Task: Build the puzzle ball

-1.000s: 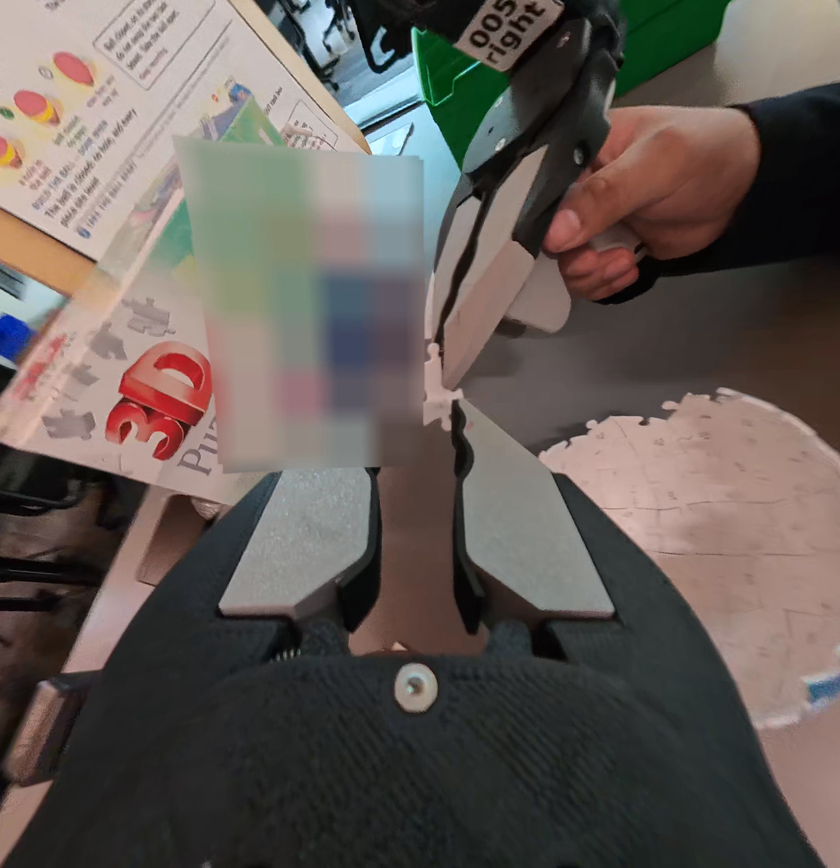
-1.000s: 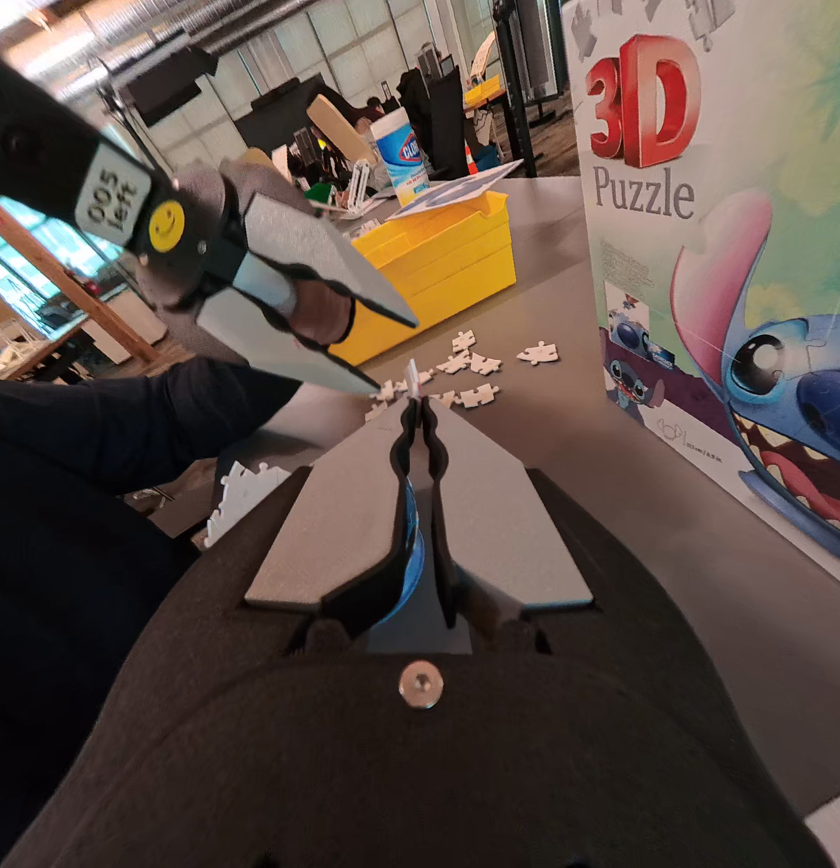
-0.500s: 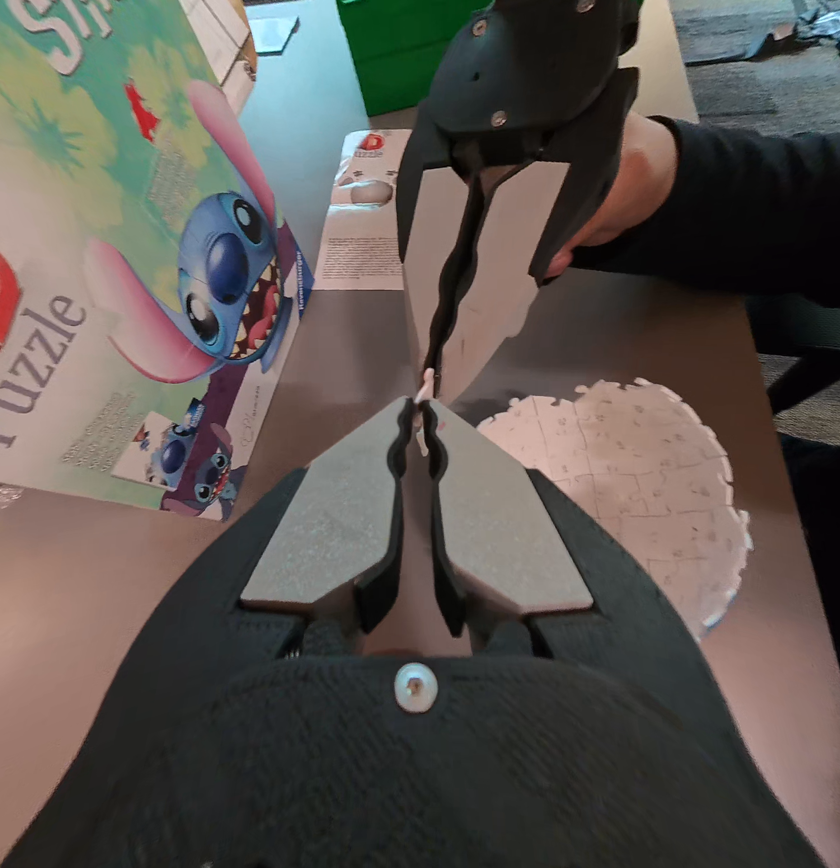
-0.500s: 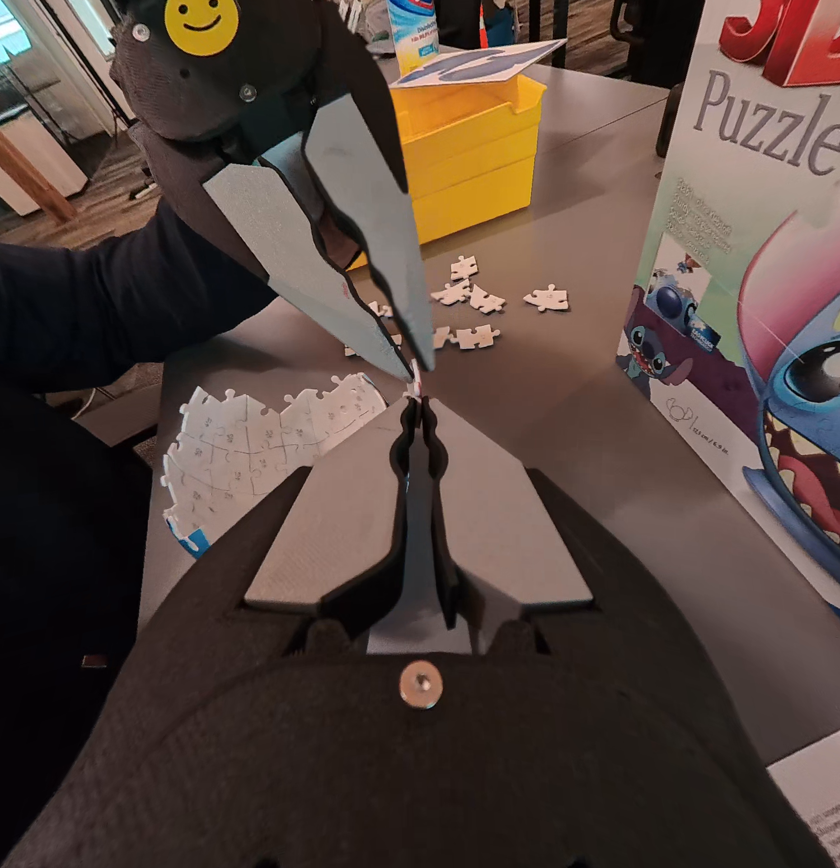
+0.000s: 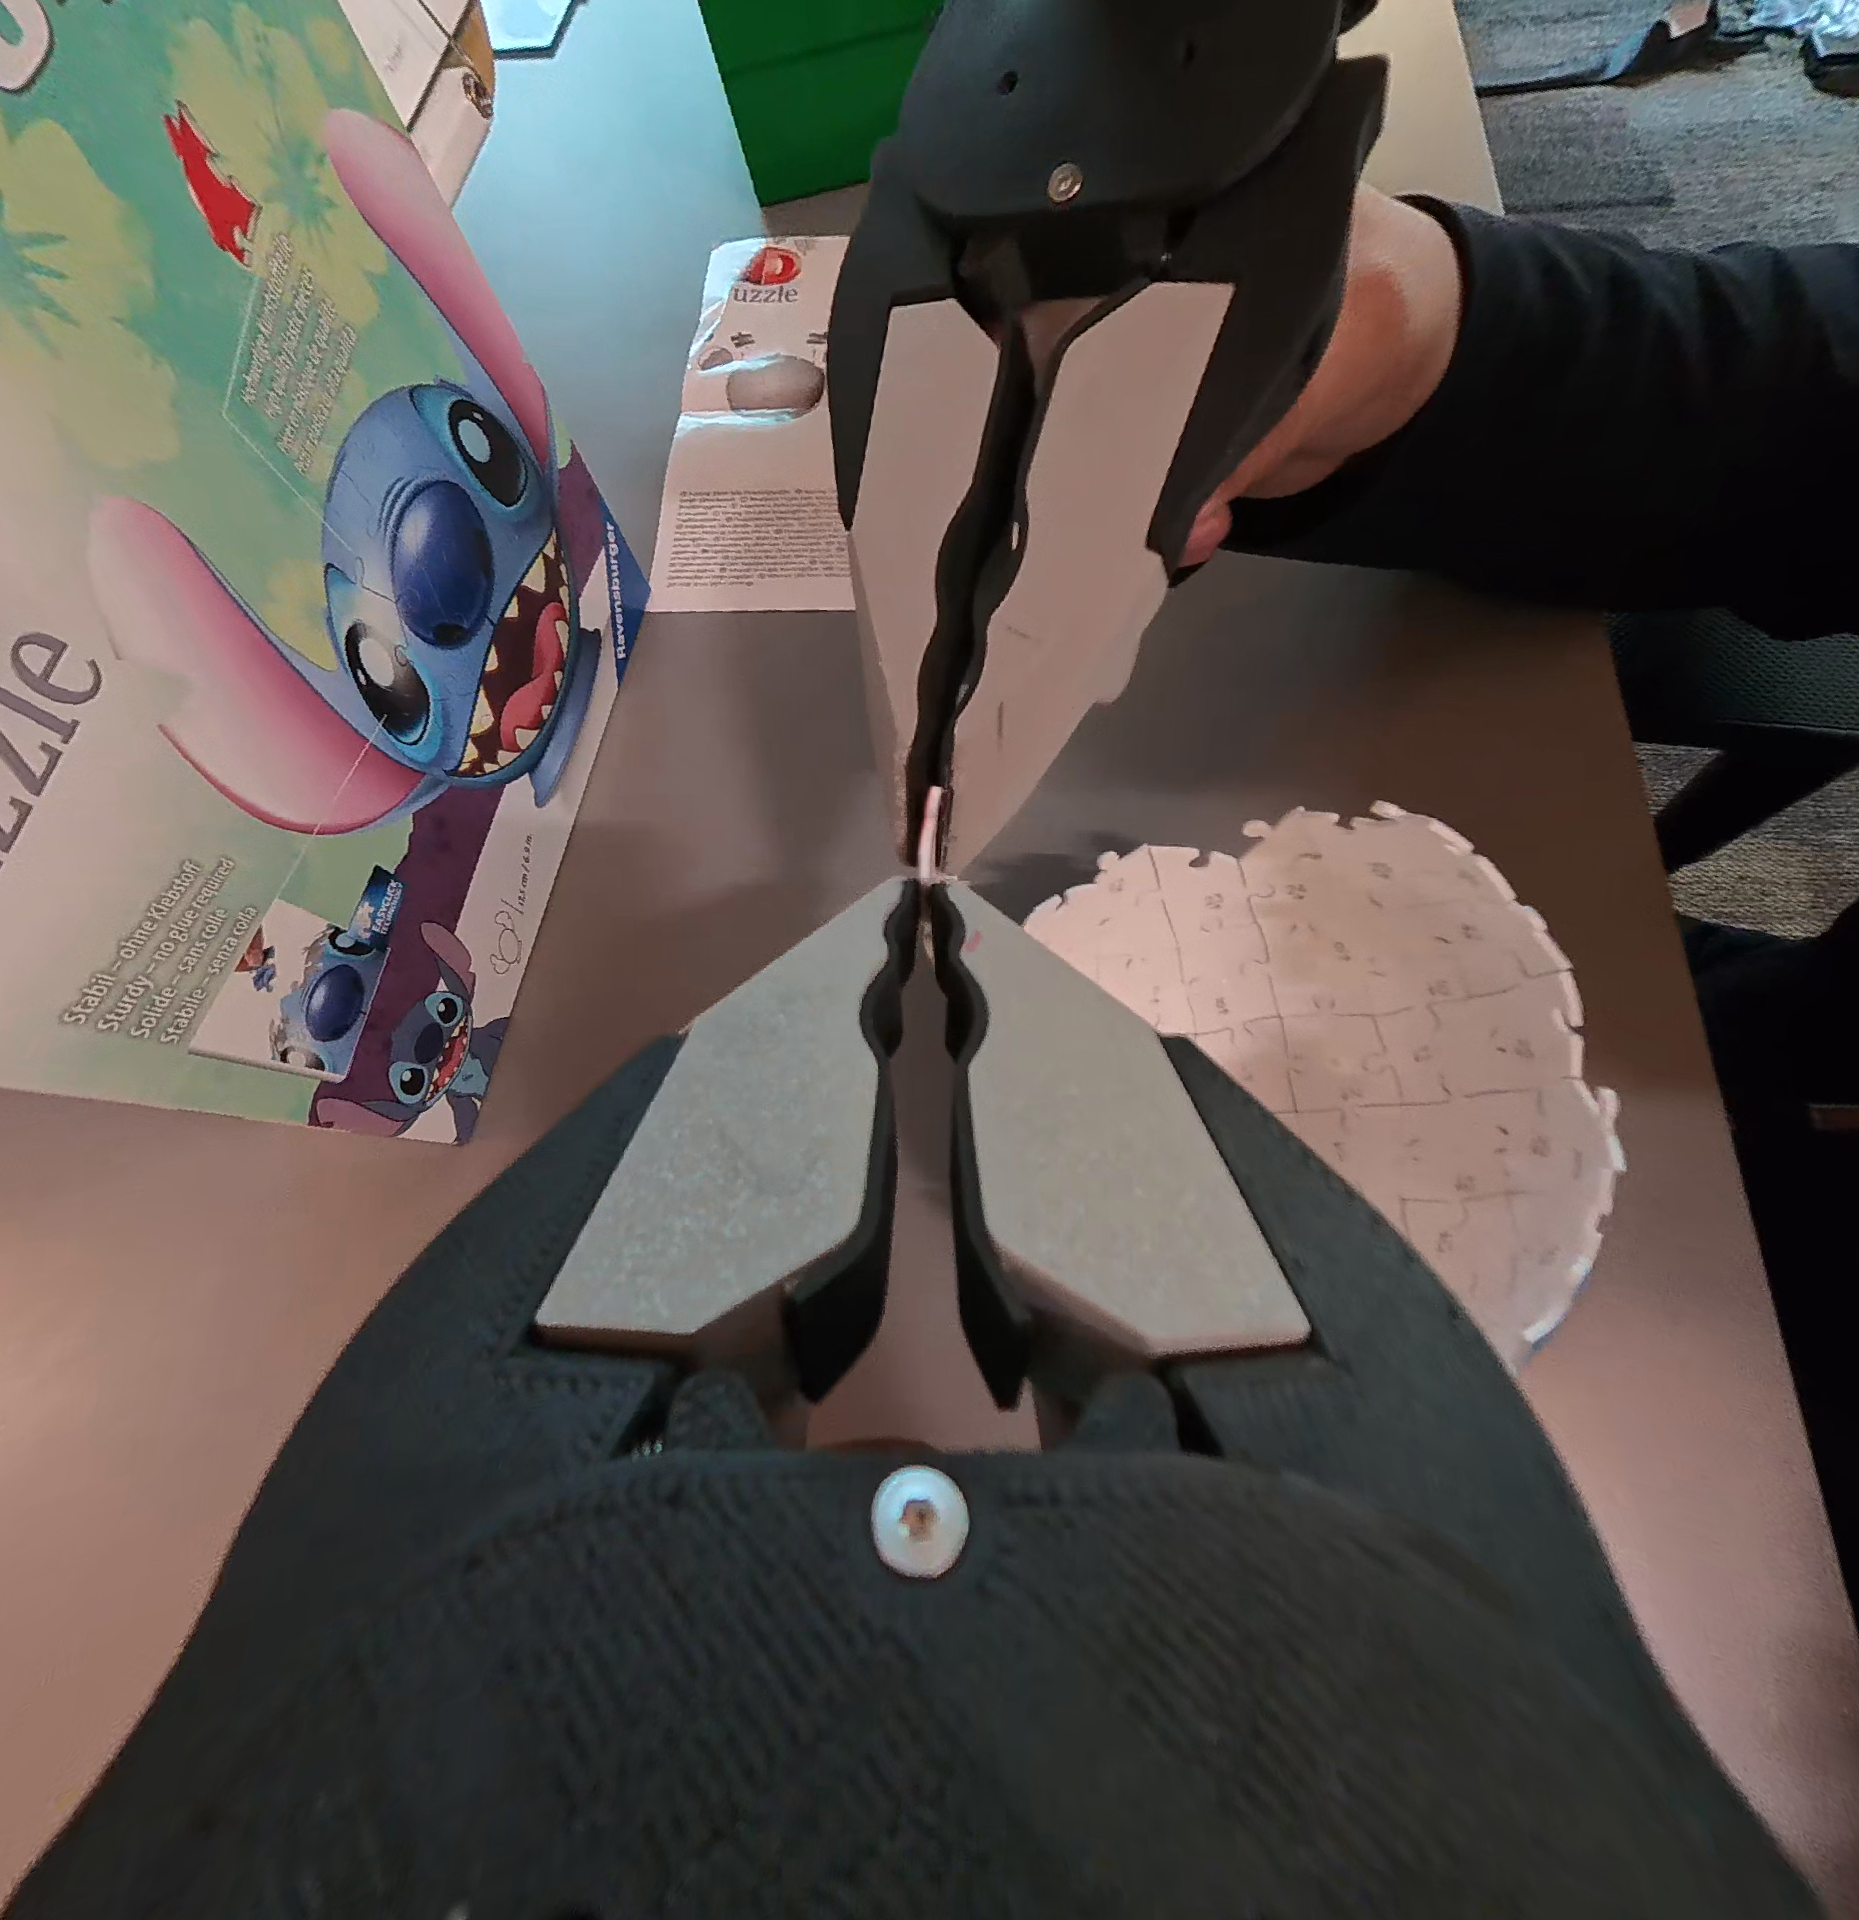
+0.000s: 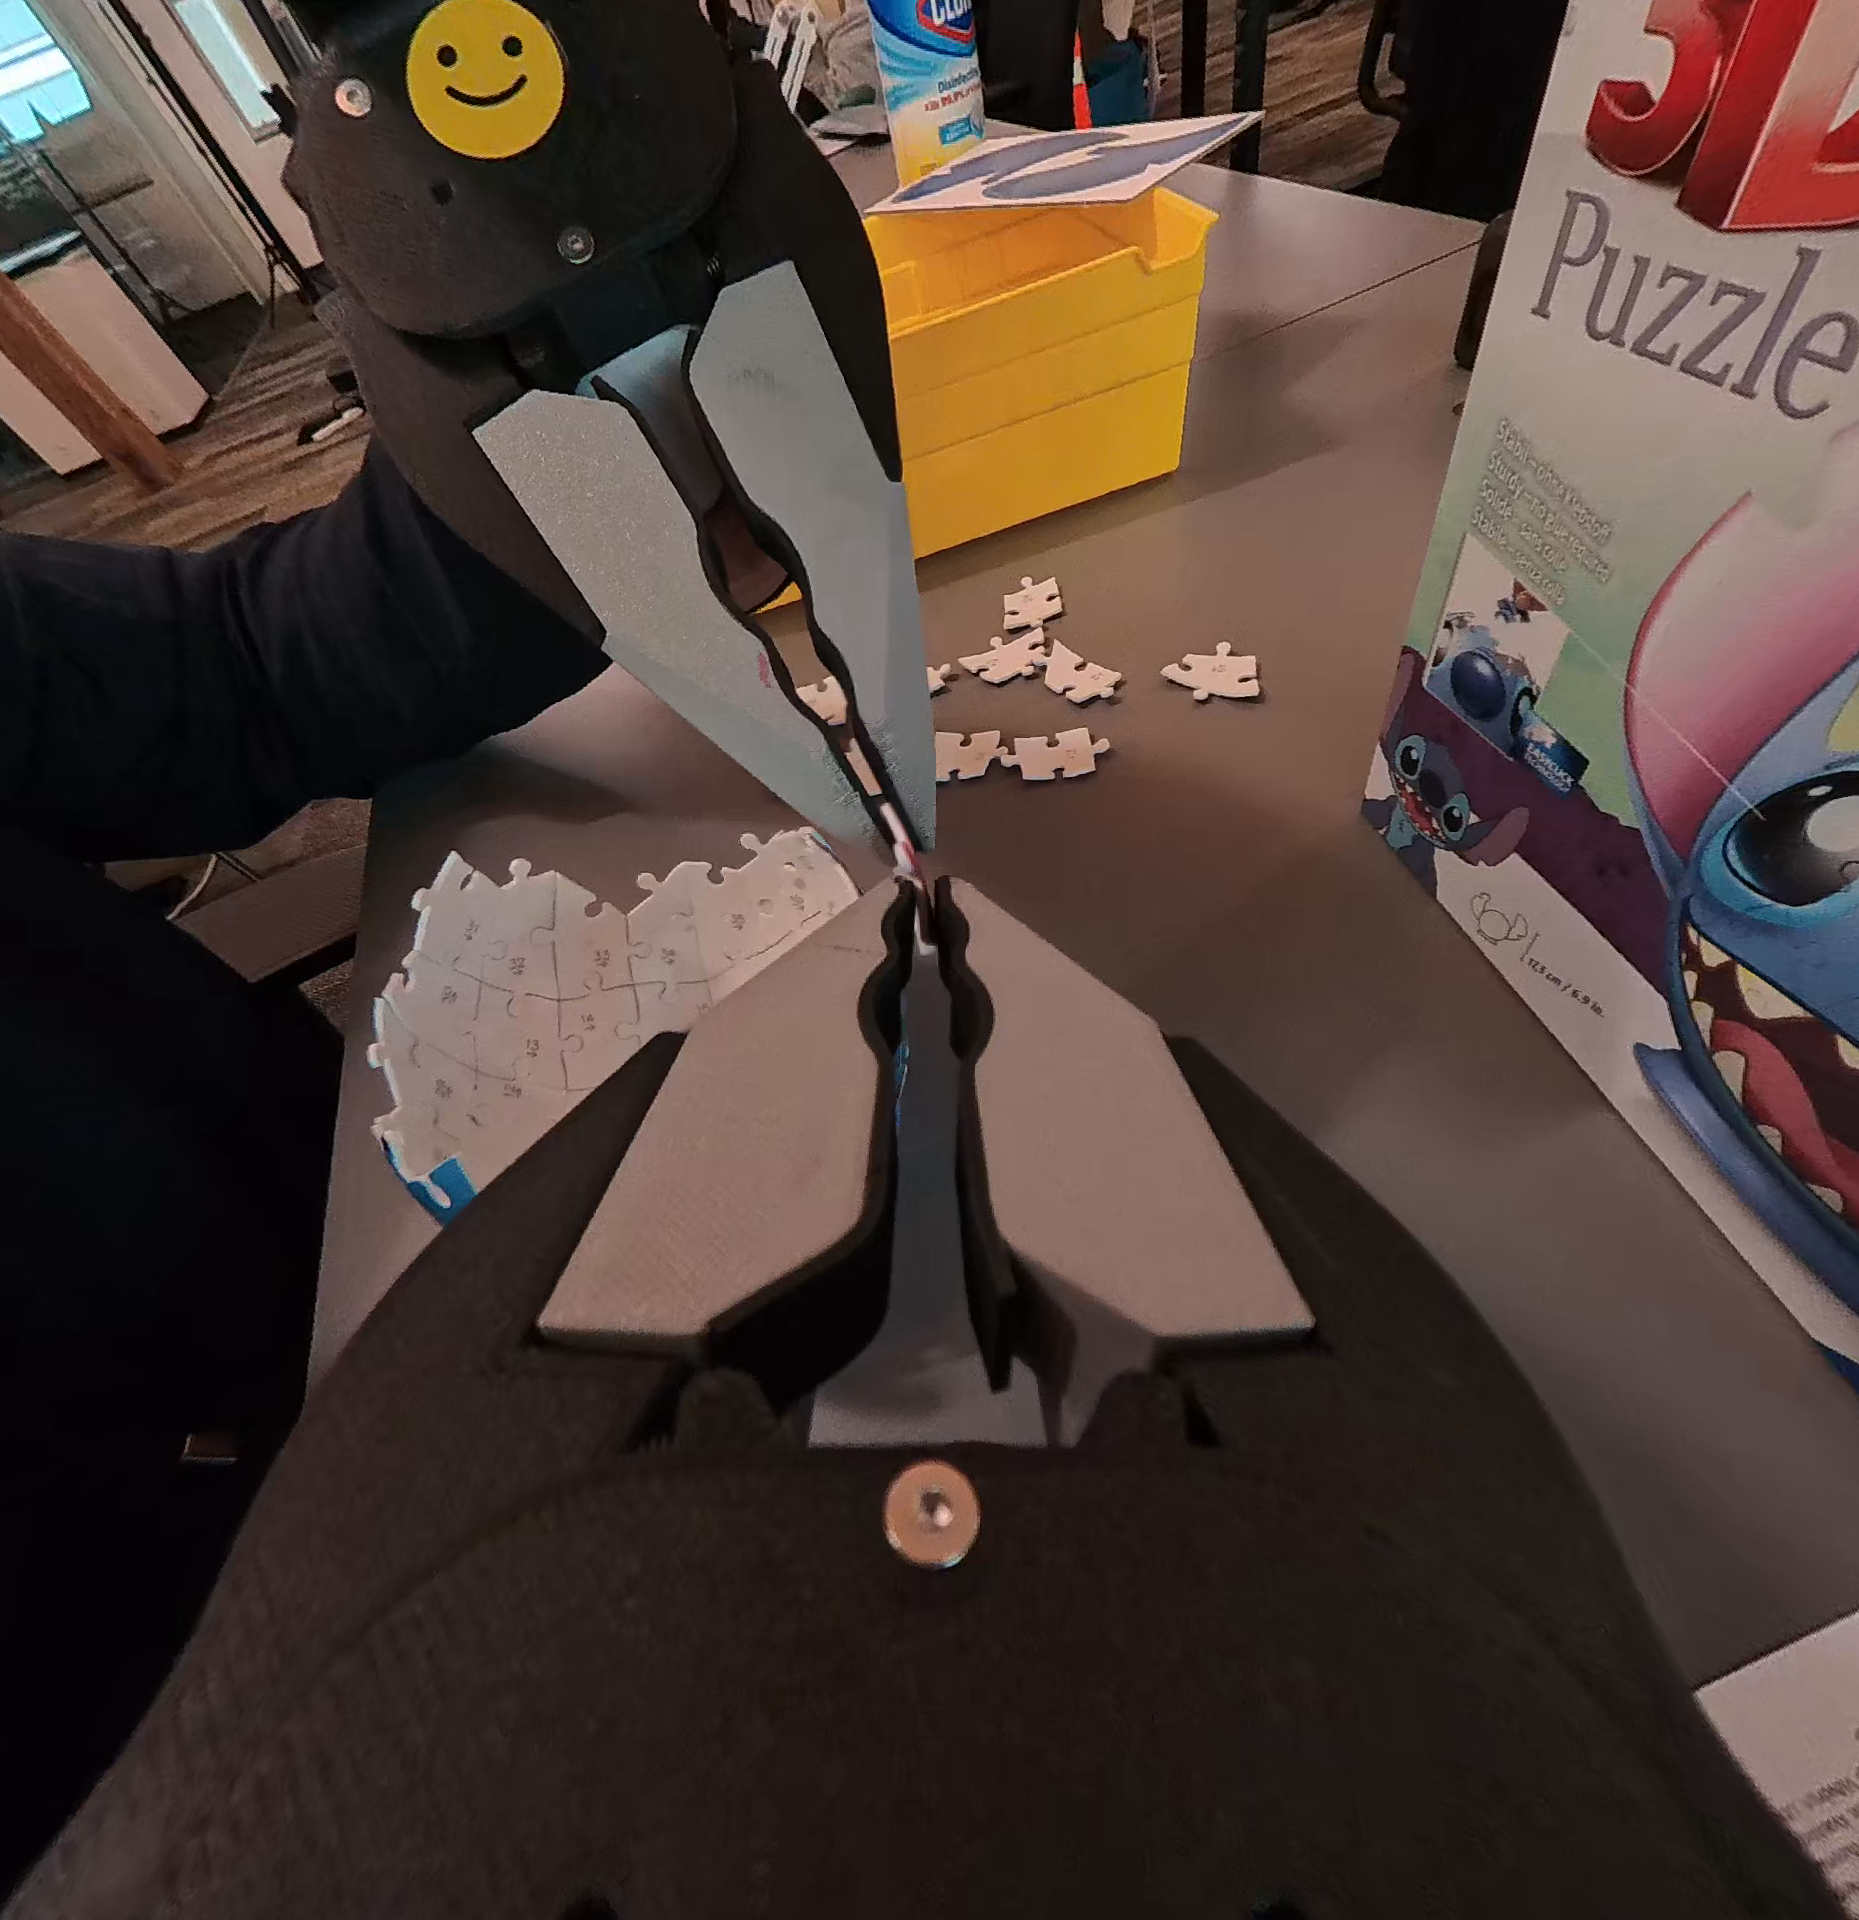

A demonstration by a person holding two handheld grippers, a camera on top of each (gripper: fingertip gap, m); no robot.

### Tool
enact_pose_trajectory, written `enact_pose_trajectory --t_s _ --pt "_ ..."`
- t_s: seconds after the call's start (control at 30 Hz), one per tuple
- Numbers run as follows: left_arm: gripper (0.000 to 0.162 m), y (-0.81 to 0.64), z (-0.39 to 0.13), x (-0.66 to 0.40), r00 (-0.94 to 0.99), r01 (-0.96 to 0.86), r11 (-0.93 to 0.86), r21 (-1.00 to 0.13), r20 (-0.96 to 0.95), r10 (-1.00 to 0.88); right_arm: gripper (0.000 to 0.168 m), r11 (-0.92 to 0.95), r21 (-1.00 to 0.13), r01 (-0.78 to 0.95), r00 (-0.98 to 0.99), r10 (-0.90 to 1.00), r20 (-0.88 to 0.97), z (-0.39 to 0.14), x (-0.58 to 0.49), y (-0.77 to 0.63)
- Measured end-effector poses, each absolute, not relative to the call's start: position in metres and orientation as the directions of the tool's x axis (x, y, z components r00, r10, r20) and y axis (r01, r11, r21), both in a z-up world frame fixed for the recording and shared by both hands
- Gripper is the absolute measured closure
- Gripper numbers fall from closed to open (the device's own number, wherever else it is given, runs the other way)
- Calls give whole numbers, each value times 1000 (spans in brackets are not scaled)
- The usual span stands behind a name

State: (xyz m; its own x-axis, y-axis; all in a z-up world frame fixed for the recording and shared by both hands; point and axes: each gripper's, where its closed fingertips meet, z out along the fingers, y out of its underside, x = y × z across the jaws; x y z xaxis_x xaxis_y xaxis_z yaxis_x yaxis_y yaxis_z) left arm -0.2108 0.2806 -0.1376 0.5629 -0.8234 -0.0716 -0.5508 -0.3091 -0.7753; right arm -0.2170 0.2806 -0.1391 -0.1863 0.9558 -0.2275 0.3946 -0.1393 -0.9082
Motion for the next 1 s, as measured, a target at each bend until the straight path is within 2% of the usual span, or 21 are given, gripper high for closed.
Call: enact_pose_trajectory --t_s 0.27,0.43,0.8,1.0 --pt "162 279 -145 -211 556 -543 -348 -764 -16 -831 168 -118 -911 395 -192 959 -207 -139 -218 279" --pt "162 280 -149 -211 560 -568 -339 -750 -50 -827 168 -127 -920 371 -190 959 -208 -134 -219 279" --pt "162 281 -127 -209 557 -438 -349 -829 54 -829 159 -209 -931 301 -202 940 -276 -121 -217 284" --pt "162 282 -130 -209 564 -446 -351 -823 46 -825 168 -154 -928 340 -196 953 -230 -128 -218 281"
